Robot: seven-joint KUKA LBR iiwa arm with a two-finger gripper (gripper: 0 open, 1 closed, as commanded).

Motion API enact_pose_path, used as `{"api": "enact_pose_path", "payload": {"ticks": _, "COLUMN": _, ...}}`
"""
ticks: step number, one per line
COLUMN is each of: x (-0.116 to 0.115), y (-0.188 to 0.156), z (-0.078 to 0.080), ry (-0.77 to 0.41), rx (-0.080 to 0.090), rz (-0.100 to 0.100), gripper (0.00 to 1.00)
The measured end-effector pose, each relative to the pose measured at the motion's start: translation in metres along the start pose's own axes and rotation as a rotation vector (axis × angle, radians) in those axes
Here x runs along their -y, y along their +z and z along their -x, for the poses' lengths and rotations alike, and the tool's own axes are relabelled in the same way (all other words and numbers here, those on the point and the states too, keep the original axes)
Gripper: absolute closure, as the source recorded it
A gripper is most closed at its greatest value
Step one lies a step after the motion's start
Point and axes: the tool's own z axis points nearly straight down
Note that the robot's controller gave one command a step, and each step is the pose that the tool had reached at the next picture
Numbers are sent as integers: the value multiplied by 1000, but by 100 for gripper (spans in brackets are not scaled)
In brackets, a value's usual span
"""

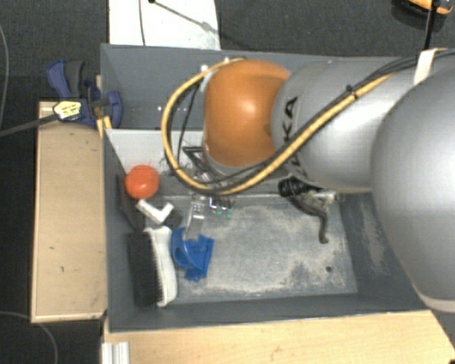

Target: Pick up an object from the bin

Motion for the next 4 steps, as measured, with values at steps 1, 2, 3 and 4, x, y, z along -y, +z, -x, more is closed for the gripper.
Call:
{"api": "enact_pose_path", "payload": {"ticks": 1, "x": 11, "y": 19, "z": -14, "ry": 34, "rx": -5, "rz": 0, "gripper": 0}}
{"api": "enact_pose_path", "payload": {"ticks": 2, "x": 12, "y": 48, "z": -8, "ry": -212, "rx": -2, "rz": -2, "gripper": 0}}
{"api": "enact_pose_path", "payload": {"ticks": 3, "x": 12, "y": 74, "z": -2, "ry": -211, "rx": -8, "rz": 2, "gripper": 0}}
{"api": "enact_pose_path", "payload": {"ticks": 4, "x": 16, "y": 89, "z": 0, "ry": -11, "rx": -12, "rz": -4, "gripper": 0}}
